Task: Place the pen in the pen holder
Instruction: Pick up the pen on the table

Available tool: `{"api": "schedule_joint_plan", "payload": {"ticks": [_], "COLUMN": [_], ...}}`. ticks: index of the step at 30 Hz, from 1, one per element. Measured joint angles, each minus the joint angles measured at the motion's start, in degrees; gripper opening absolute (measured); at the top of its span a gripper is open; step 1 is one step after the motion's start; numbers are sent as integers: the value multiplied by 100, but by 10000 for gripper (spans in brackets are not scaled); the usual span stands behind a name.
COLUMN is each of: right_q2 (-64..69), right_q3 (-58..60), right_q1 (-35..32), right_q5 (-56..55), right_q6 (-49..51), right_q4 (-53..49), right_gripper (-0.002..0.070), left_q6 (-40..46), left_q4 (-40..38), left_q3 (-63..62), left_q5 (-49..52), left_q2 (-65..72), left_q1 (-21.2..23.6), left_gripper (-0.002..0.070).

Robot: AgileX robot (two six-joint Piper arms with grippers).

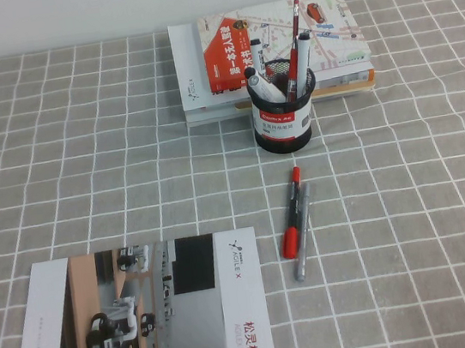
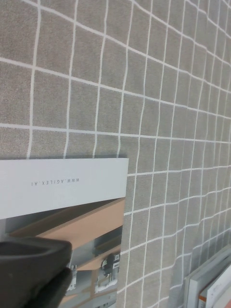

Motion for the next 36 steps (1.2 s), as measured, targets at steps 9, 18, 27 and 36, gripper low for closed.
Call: {"api": "schedule_joint_plan", "payload": {"ticks": [9,18,27,36], "right_q2": [1287,4212,6020,7698], "right_q3": [-1388,-3939,-5438,-6423], "right_q1": [0,0,551,2948], "right_q5": [1471,3841,4764,5366], "right_q6": [-532,-875,-374,2100], "right_q4": [-1434,-2553,-3786,-6982], "right_gripper": [-13,-13,-12,-13], "left_q6": [0,0,0,0], "left_q4": [0,0,0,0], "left_q3": [0,0,0,0], "left_q5": [0,0,0,0], "left_q2": [0,0,0,0], "left_q1": [0,0,0,0], "left_gripper": [-4,-4,-4,-4]}}
